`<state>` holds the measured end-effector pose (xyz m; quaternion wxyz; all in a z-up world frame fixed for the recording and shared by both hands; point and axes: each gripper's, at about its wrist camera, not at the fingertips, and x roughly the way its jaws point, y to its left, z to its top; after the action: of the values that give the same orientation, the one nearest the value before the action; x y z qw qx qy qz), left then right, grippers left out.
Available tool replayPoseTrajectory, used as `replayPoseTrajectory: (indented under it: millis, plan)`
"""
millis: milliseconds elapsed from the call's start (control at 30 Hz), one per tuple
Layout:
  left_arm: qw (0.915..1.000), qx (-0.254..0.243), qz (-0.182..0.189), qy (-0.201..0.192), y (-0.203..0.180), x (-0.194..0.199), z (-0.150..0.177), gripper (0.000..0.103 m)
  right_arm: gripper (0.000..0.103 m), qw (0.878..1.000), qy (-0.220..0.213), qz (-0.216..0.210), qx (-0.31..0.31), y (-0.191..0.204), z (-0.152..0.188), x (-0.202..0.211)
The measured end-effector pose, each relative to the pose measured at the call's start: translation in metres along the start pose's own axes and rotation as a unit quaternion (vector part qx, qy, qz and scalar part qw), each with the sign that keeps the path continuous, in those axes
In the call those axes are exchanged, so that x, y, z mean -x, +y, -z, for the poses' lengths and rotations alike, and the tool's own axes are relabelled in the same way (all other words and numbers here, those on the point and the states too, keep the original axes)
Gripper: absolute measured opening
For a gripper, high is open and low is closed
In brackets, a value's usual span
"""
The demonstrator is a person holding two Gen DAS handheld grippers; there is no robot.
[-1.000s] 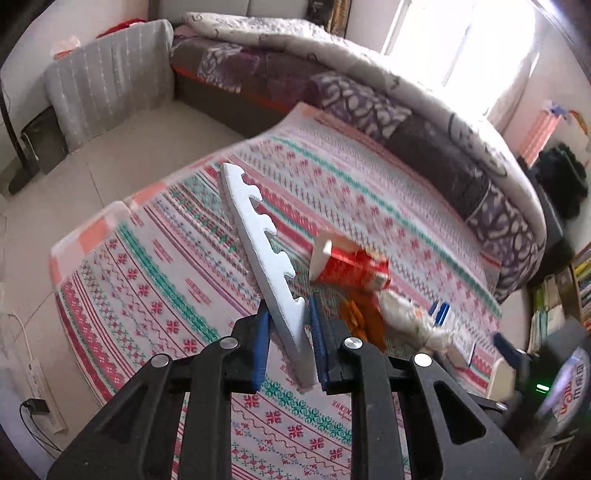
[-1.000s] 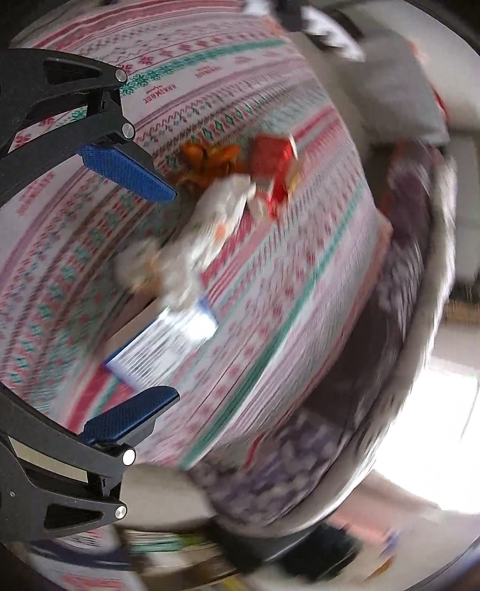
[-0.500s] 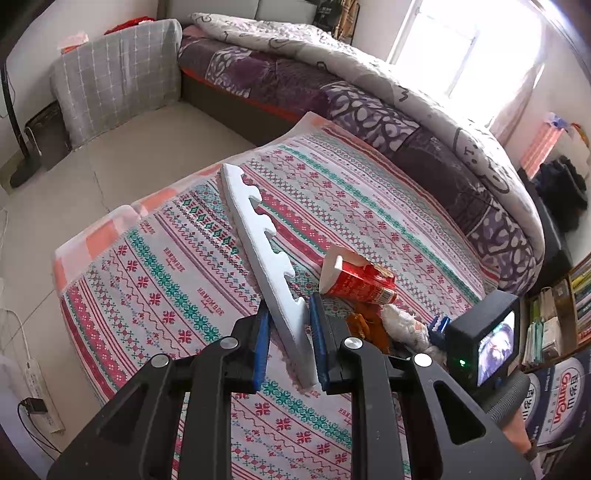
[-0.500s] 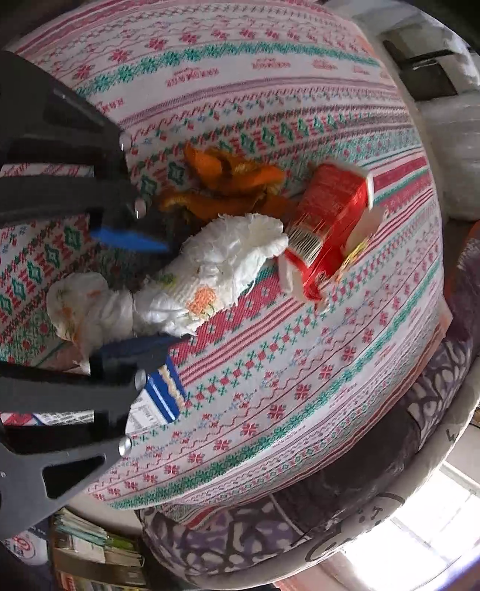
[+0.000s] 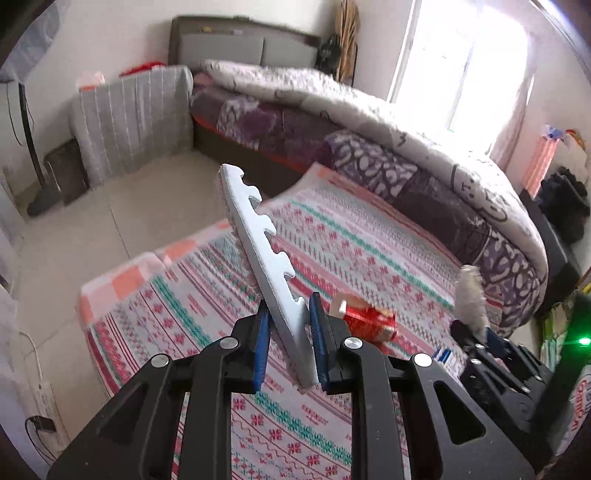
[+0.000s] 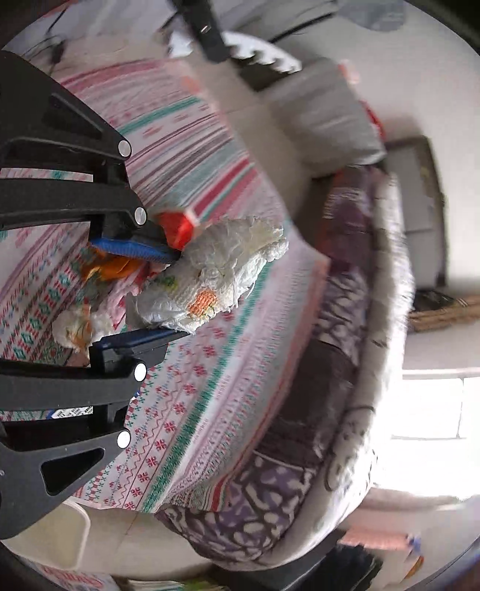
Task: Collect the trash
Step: 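Grasp and lift the white tissue bundle with the right tool while the left tool holds the strip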
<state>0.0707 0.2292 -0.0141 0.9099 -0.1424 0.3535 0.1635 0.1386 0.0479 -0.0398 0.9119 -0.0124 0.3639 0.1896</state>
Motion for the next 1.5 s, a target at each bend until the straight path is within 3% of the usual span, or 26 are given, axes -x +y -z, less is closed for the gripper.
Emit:
replayPoseTrajectory:
  millis: [233,433,833,1500]
  plan:
    - [0.9993,-0.006,-0.003,-0.038,-0.005,0.020,0.000,0.021,0.032,0.997,-0.066,0.021,-0.042,-0.001,0.000,0.045]
    - [0.9985,-0.007,0.004,-0.054,-0.011,0.036,0.006,0.021,0.032,0.991,-0.091,0.054,-0.084,-0.009,0.013,0.074]
    - [0.9949,-0.064,0.018,-0.076,-0.053,0.054,0.031,0.021,0.032,0.976,-0.099,0.100,-0.165,-0.060,0.061,0.103]
    - [0.9853,-0.142,0.070,-0.065,-0.135,0.056,0.070,0.021,0.032,0.963,-0.092,0.139,-0.211,-0.126,0.079,0.131]
